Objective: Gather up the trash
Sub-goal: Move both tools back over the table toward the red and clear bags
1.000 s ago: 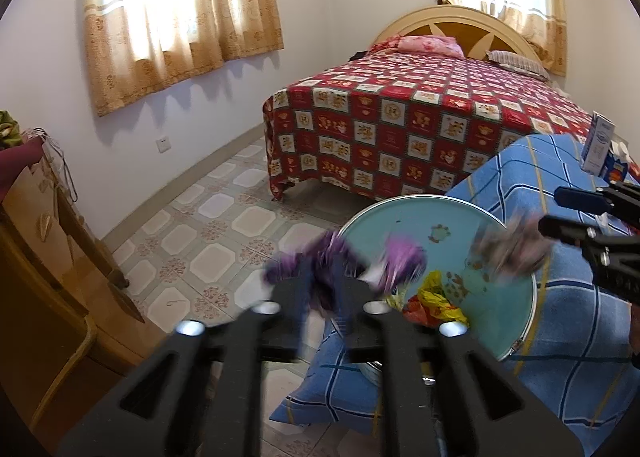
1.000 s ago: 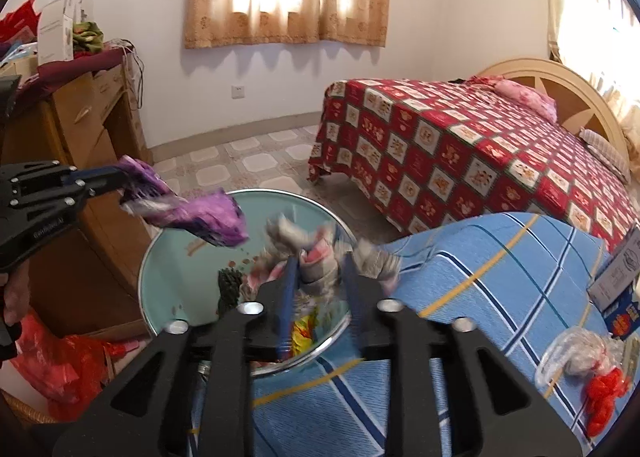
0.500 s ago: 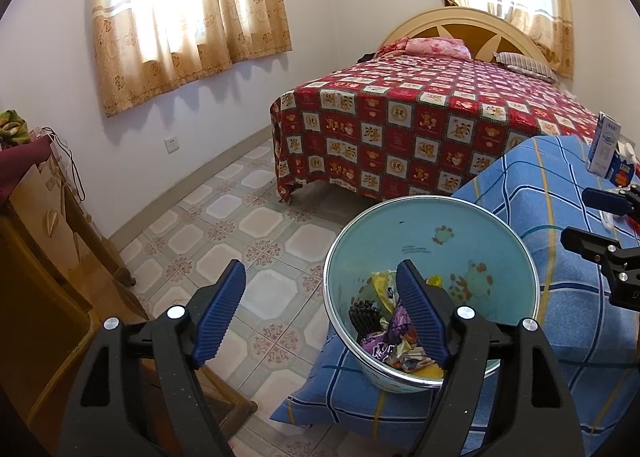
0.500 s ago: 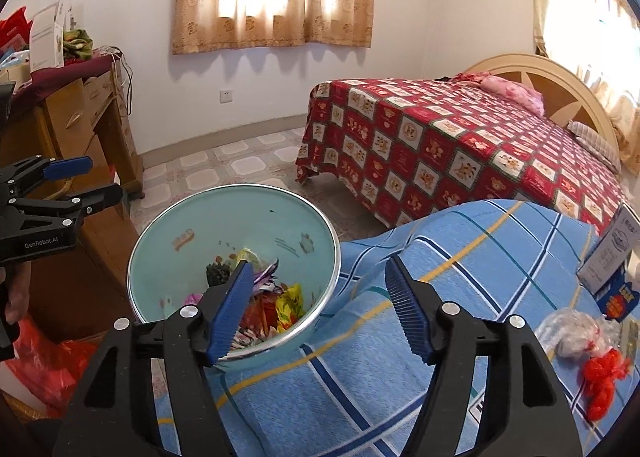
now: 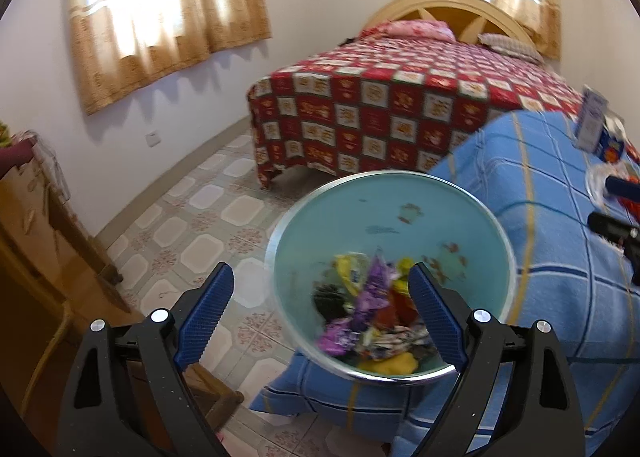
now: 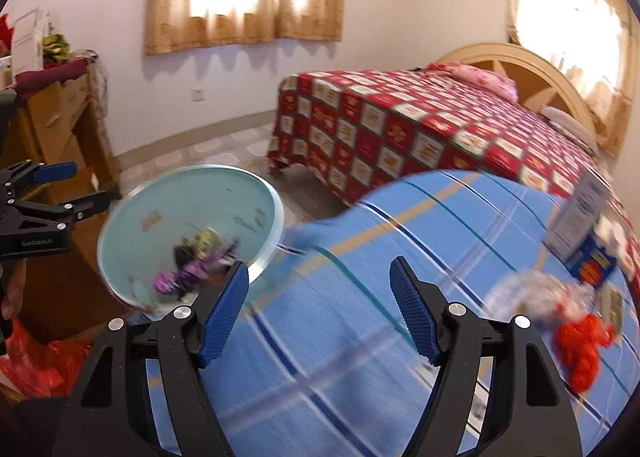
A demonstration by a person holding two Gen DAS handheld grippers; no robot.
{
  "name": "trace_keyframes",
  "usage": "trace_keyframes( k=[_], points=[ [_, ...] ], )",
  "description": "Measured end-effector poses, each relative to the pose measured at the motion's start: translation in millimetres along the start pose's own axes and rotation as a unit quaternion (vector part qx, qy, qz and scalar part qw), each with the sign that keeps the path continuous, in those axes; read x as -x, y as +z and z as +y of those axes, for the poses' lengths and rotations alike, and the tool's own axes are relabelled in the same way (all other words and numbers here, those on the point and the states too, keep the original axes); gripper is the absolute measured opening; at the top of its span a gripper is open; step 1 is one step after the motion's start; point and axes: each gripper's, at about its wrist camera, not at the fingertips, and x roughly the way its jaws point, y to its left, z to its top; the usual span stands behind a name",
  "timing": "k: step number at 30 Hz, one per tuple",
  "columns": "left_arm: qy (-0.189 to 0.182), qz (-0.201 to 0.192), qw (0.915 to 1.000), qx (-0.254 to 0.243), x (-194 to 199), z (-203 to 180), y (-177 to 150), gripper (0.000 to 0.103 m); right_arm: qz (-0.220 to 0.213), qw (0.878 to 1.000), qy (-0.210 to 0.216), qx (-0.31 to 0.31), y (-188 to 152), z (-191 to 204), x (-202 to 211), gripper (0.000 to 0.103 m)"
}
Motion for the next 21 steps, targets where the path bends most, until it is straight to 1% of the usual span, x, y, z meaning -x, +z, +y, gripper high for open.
trace_keyframes(
  k=[1,3,4,6,7,9,10,11,12,13,14,16,19,21],
  points=[
    [-0.005,0.001,1.0,-0.008,-1,-9,-1,0.087,0.002,1.0,-0.016,-0.015,-7,-17,7,0.072],
    [-0.016,0.002,0.9996,-0.021,-4,-27,0,0.087,0.005,0.999,-0.035,-0.03,-15,-33,13,0.072],
    [-0.021,0.002,0.9994,-0.026,-5,-35,1,0.087,0.009,0.997,-0.059,-0.051,-23,-54,20,0.072],
    [-0.032,0.0,0.9989,-0.034,-6,-50,5,0.087,0.013,0.994,-0.084,-0.071,-32,-73,26,0.072],
    [-0.038,-0.002,0.9986,-0.036,-7,-58,7,0.087,0.017,0.989,-0.114,-0.093,-40,-97,32,0.072],
    [-0.045,-0.005,0.9982,-0.039,-8,-69,12,0.087,0.023,0.981,-0.152,-0.12,-51,-124,40,0.072],
    [-0.046,-0.007,0.9981,-0.04,-9,-75,15,0.088,0.027,0.976,-0.168,-0.132,-56,-137,43,0.072],
    [-0.047,-0.007,0.9981,-0.041,-11,-80,17,0.088,0.028,0.976,-0.171,-0.134,-58,-140,43,0.072],
    [-0.049,-0.007,0.998,-0.04,-12,-85,20,0.088,0.038,0.97,-0.19,-0.15,-66,-160,46,0.072],
    [-0.051,-0.007,0.9979,-0.039,-14,-89,23,0.089,0.039,0.969,-0.191,-0.152,-67,-165,45,0.072],
    [-0.052,-0.007,0.9979,-0.039,-15,-93,25,0.089,0.048,0.966,-0.195,-0.165,-72,-179,45,0.072],
    [-0.056,-0.006,0.9976,-0.04,-18,-103,30,0.09,0.054,0.964,-0.193,-0.172,-76,-188,43,0.072],
    [-0.063,-0.009,0.9969,-0.047,-20,-119,36,0.091,0.068,0.965,-0.178,-0.178,-80,-203,36,0.072],
    [-0.072,-0.009,0.996,-0.051,-21,-130,40,0.092,0.084,0.966,-0.16,-0.183,-83,-214,29,0.072]
  ],
)
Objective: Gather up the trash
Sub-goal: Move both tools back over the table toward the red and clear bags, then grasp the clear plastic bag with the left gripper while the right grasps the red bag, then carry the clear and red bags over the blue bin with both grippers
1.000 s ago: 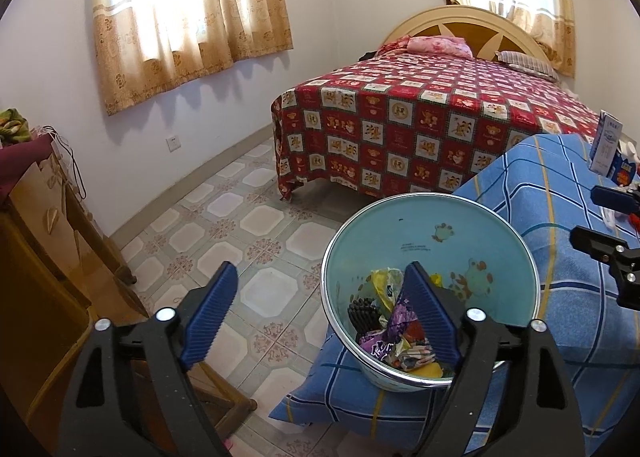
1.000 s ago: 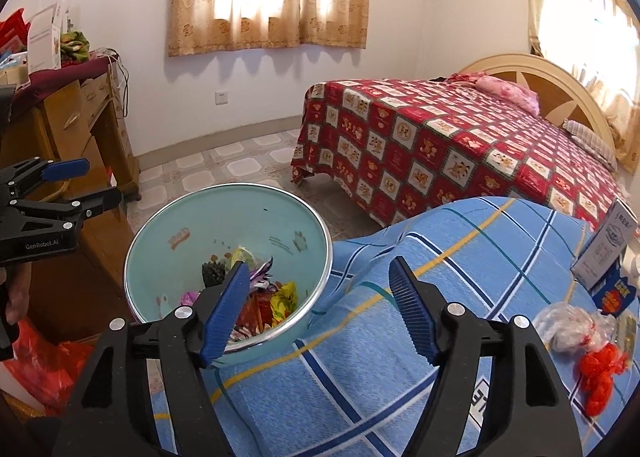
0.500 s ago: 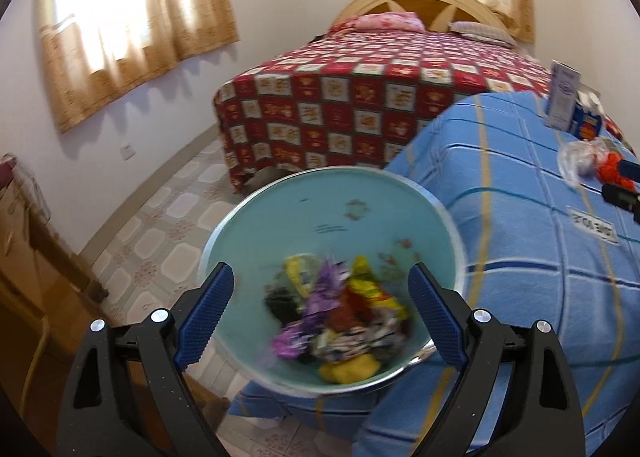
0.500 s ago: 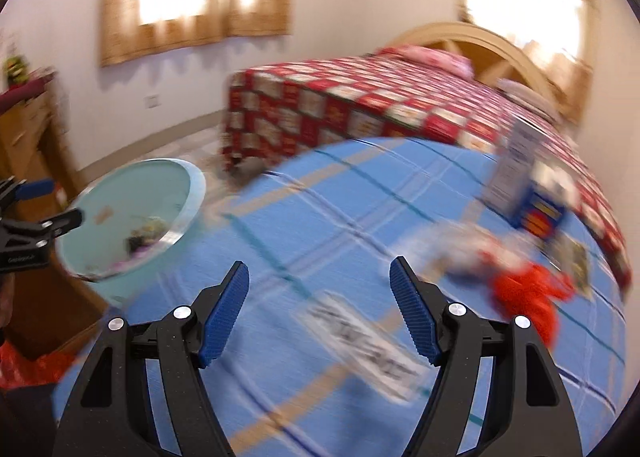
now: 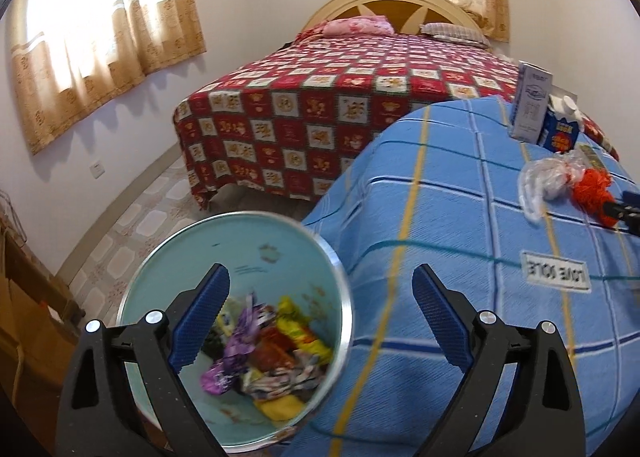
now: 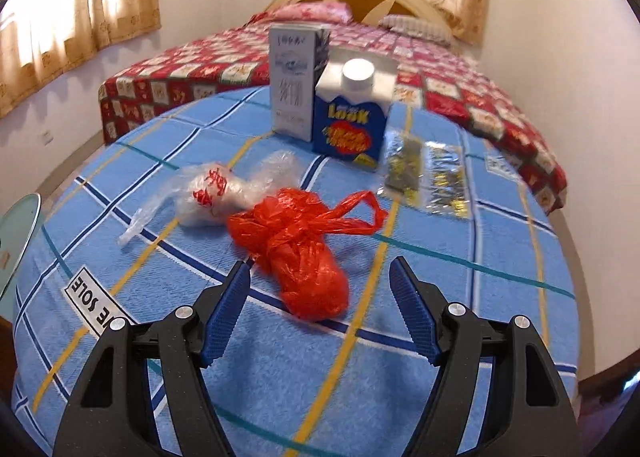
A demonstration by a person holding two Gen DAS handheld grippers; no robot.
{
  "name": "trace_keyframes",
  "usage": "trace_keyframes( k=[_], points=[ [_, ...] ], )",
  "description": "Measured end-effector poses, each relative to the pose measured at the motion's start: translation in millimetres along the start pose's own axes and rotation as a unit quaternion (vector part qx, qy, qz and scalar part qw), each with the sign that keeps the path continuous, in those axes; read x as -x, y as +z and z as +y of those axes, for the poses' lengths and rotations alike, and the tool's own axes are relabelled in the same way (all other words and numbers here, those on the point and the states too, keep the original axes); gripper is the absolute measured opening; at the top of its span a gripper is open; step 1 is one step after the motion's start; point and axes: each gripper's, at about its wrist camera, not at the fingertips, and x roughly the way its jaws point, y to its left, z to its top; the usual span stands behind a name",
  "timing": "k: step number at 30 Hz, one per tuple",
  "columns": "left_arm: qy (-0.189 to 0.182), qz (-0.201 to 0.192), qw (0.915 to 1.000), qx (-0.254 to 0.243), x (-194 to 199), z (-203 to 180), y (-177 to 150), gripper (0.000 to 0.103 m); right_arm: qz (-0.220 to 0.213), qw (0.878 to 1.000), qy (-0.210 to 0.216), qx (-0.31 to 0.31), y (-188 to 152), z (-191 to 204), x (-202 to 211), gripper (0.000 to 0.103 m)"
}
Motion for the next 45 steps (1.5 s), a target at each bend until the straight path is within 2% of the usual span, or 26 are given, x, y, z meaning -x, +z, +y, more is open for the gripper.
trace_keyframes(
  k=[1,3,4,7,11,18,23,30,31,32,33,35,36,38,45],
  points=[
    [-0.004,0.0,1.0,-0.003,0,-6,2,0.092,0.011,1.0,0.008,-0.003,0,-3,-6,0.071],
    [-0.014,-0.001,0.9998,-0.012,-1,-17,6,0.092,0.028,0.999,0.024,-0.005,3,-6,-10,0.051],
    [-0.021,0.0,0.9997,-0.015,-1,-23,9,0.092,0.034,0.999,0.032,-0.005,3,-6,-11,0.031],
    [-0.036,-0.001,0.999,-0.027,-1,-39,15,0.092,0.035,0.999,0.041,0.002,-1,-5,-6,0.021],
    [-0.049,-0.009,0.9976,-0.048,-1,-66,28,0.092,0.012,0.999,0.026,-0.013,-8,-20,9,0.018],
    [-0.078,-0.017,0.9935,-0.082,-13,-131,52,0.092,-0.009,0.998,-0.045,-0.049,-11,-65,20,0.018],
    [-0.096,-0.007,0.9902,-0.101,-31,-179,64,0.092,-0.004,0.995,-0.06,-0.074,-14,-97,16,0.019],
    [-0.116,0.009,0.9863,-0.117,-55,-229,77,0.089,-0.006,0.995,-0.048,-0.087,-18,-118,19,0.019],
    [-0.118,0.012,0.9858,-0.119,-58,-233,77,0.083,-0.007,0.995,-0.046,-0.086,-18,-118,19,0.019],
    [-0.123,0.016,0.9847,-0.122,-61,-237,78,0.07,-0.007,0.996,-0.043,-0.083,-17,-116,19,0.019],
    [-0.132,0.027,0.9826,-0.128,-67,-241,77,0.064,-0.009,0.996,-0.039,-0.081,-16,-114,19,0.019],
    [-0.149,0.043,0.9794,-0.13,-74,-243,75,0.033,-0.011,0.996,-0.032,-0.078,-15,-109,20,0.019],
    [-0.157,0.052,0.9777,-0.129,-77,-243,74,0.028,-0.013,0.997,-0.027,-0.076,-15,-106,20,0.019],
    [-0.158,0.05,0.9779,-0.127,-75,-238,72,0.023,-0.017,0.997,-0.018,-0.071,-15,-98,22,0.019],
    [-0.146,0.019,0.9815,-0.122,-43,-193,69,0.023,-0.028,0.998,0.003,-0.049,-11,-62,29,0.019]
  ],
)
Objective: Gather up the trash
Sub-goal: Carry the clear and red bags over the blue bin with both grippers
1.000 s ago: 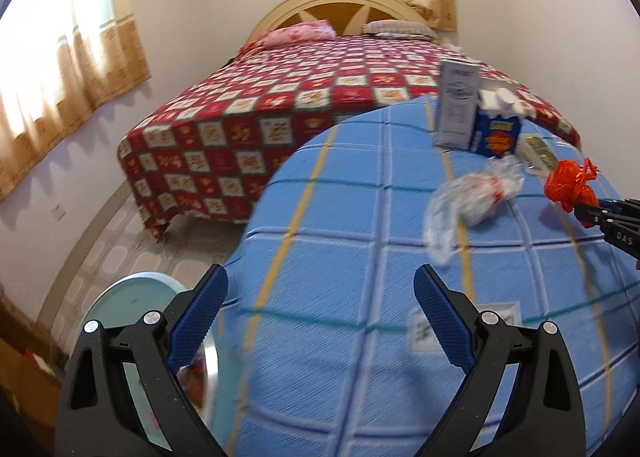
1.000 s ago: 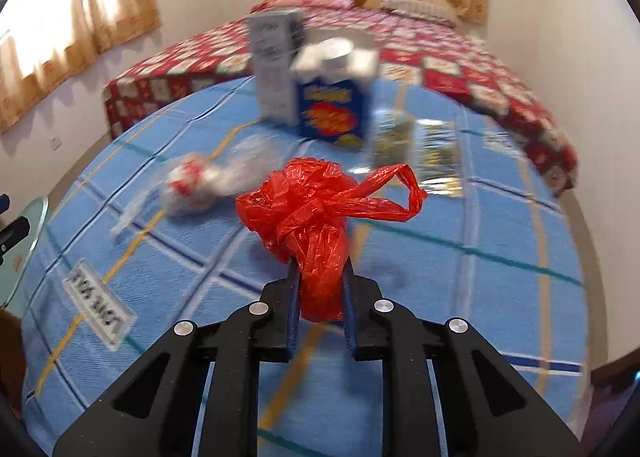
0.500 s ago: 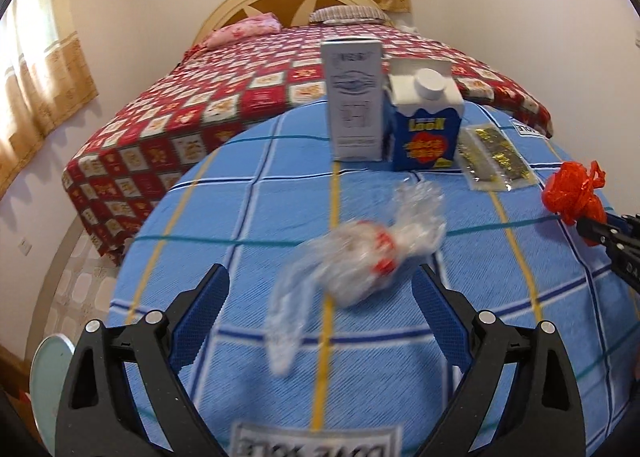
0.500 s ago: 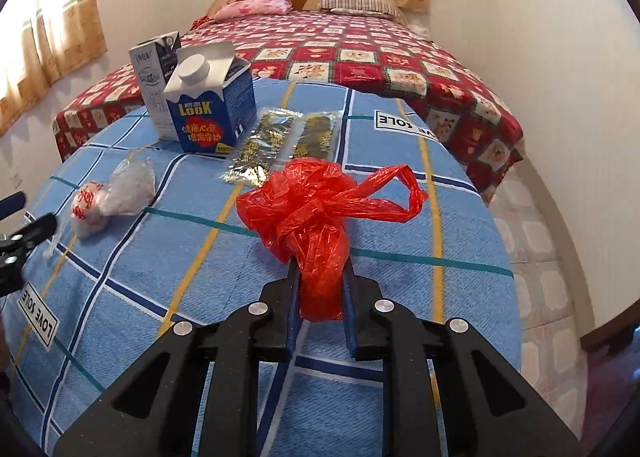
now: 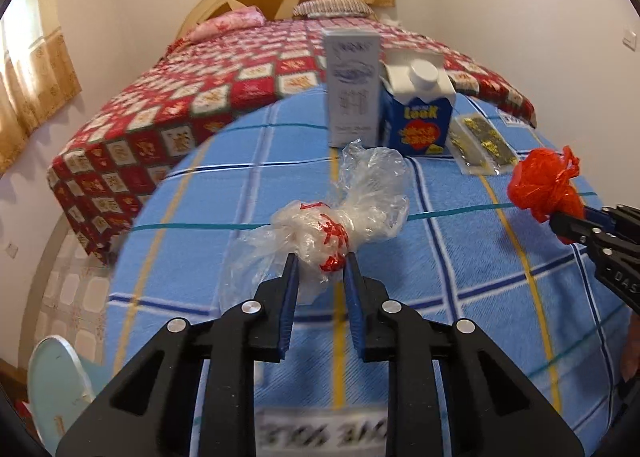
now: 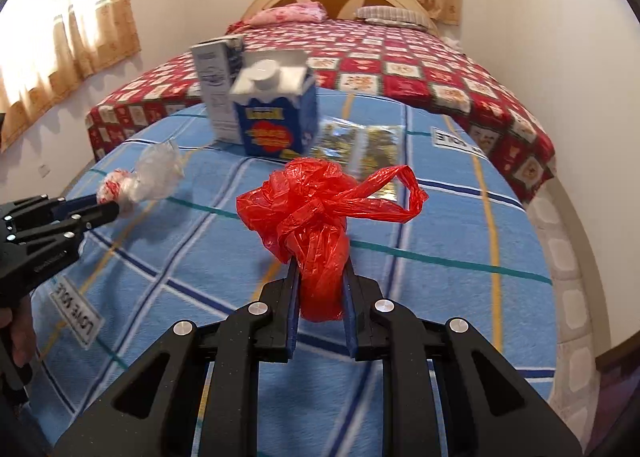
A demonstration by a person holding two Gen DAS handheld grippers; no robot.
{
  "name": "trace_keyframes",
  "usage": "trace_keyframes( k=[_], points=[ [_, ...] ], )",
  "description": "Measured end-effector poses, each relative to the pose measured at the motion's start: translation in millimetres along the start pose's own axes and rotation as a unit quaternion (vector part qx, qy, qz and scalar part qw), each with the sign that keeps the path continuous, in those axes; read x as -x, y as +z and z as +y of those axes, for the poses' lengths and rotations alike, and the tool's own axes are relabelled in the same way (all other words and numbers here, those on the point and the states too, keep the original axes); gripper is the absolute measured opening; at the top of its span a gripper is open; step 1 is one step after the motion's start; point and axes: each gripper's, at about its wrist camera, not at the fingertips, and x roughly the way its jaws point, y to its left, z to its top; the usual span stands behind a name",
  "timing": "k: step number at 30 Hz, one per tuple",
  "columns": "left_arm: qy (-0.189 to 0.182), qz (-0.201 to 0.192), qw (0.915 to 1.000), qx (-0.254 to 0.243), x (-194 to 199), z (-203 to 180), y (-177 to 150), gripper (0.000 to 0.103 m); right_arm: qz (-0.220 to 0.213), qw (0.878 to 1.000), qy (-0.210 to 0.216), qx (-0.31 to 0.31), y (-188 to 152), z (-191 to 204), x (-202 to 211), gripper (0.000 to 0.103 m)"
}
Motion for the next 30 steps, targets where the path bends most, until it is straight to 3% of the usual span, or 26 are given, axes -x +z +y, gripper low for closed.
trace_keyframes(
  k=[15,30],
  points=[
    [0.06,-0.028,0.9967,0.047,72,86,-56,0.023,-0.026,0.996,0.053,0.066,8,107,5,0.019],
    [0.1,-0.036,0.9908,0.084,113,135,-101,0.023,-0.026,0.987,0.102,0.124,-4,188,11,0.019]
  ],
)
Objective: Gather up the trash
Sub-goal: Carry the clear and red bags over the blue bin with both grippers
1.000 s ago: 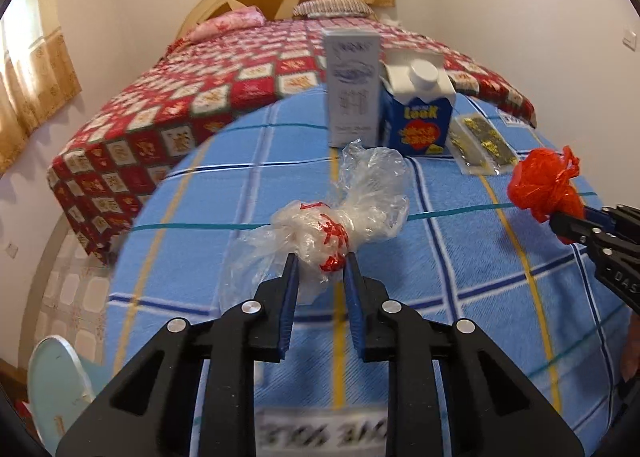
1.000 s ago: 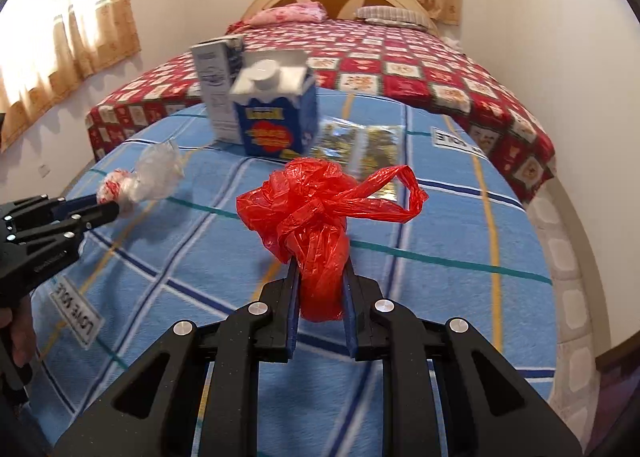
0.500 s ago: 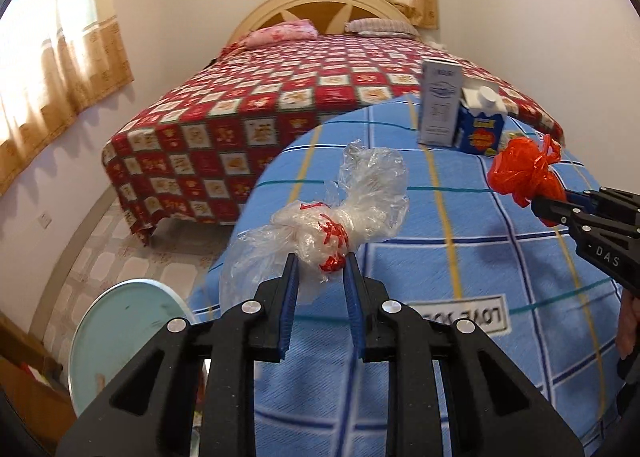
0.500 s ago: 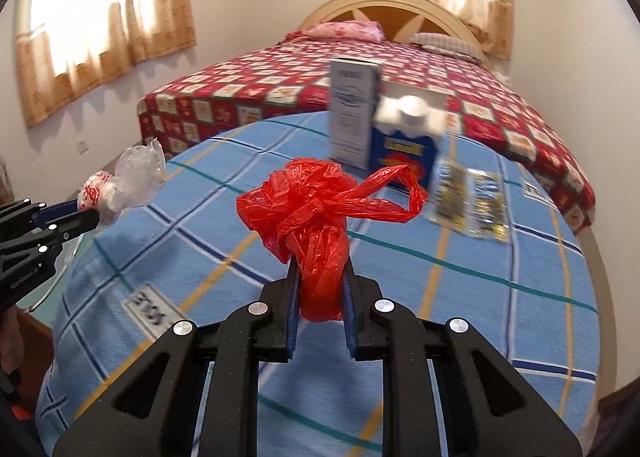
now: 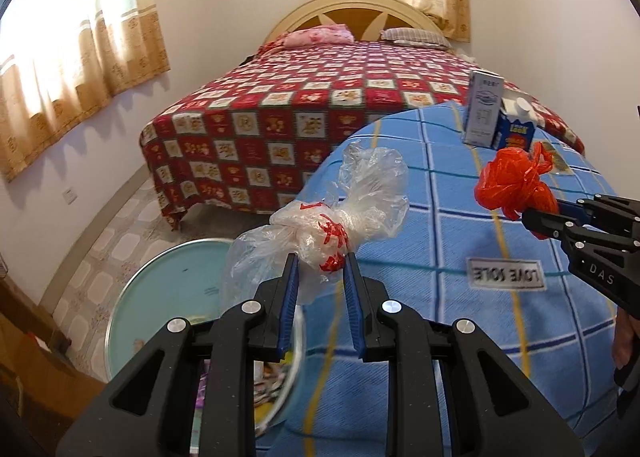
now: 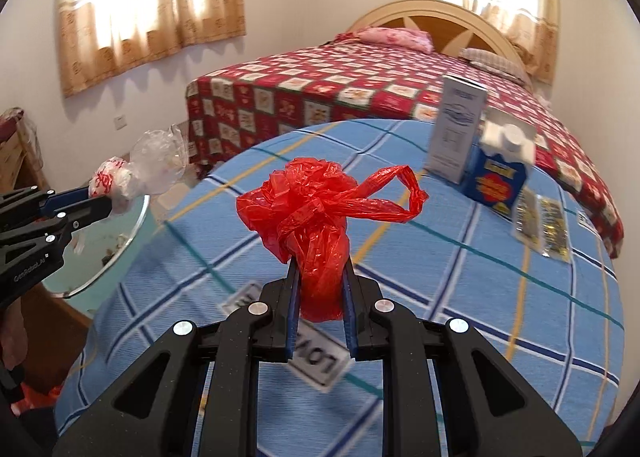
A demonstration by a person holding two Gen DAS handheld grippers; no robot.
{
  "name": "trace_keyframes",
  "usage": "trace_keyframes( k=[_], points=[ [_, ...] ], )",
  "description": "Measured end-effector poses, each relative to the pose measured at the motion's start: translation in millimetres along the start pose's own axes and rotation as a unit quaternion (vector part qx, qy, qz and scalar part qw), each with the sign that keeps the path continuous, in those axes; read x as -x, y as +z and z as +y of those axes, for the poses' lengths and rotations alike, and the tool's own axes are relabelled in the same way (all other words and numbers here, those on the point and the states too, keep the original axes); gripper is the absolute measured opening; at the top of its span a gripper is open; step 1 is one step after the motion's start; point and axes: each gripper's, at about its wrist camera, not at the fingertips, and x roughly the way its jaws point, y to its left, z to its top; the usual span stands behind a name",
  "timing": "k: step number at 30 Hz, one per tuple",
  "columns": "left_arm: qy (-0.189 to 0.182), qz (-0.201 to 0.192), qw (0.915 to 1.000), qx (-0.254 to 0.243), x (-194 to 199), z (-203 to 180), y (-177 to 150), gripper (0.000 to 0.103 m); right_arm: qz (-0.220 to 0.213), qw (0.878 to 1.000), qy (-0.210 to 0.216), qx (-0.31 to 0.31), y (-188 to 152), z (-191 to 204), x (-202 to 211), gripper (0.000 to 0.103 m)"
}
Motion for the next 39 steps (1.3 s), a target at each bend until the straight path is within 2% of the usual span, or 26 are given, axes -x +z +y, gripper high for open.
trace_keyframes(
  k=[18,39],
  points=[
    [0.049,0.008,0.9986,0.021,21,61,-28,0.023,-0.005,0.996,0.045,0.071,13,74,-8,0.019],
    [0.079,0.014,0.9961,0.036,36,96,-48,0.023,-0.01,0.992,0.067,0.103,18,114,-9,0.019]
  ],
)
